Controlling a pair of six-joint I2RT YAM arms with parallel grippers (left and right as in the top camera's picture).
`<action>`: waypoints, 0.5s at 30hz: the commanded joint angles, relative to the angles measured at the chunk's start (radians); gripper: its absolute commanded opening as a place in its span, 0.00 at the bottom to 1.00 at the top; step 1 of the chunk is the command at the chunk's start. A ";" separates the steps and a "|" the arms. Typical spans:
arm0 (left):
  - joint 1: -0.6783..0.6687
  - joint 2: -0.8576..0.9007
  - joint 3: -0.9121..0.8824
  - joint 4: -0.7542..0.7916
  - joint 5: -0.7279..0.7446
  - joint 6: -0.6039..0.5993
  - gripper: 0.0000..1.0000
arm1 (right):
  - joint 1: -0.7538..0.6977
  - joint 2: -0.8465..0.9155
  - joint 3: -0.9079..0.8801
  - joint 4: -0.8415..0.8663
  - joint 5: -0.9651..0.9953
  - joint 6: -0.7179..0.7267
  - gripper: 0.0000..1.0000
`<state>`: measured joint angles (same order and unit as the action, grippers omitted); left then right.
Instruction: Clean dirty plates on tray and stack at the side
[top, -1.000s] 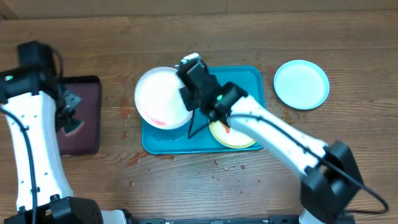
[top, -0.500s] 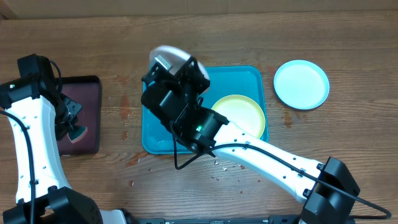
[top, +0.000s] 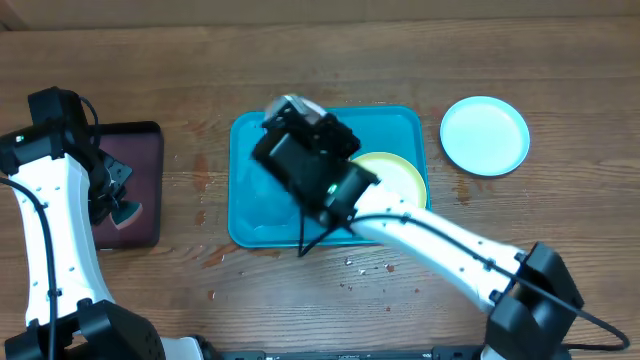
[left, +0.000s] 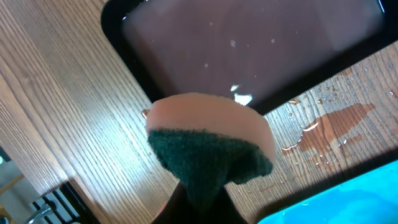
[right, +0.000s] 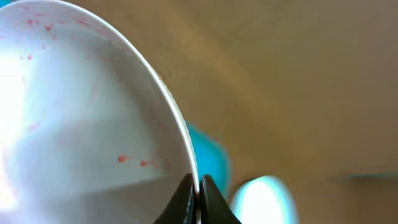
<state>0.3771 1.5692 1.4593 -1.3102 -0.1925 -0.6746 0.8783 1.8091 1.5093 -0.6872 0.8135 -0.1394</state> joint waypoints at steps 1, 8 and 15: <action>0.002 -0.005 -0.005 0.003 0.004 -0.006 0.04 | -0.177 -0.026 -0.002 -0.031 -0.384 0.417 0.04; 0.002 -0.005 -0.005 0.003 0.010 -0.002 0.04 | -0.630 -0.034 -0.003 -0.121 -0.803 0.488 0.04; 0.002 -0.005 -0.006 0.007 0.013 -0.003 0.04 | -1.039 -0.005 -0.035 -0.217 -0.911 0.488 0.04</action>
<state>0.3771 1.5692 1.4593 -1.3083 -0.1894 -0.6746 -0.0650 1.8091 1.4952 -0.8955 0.0116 0.3195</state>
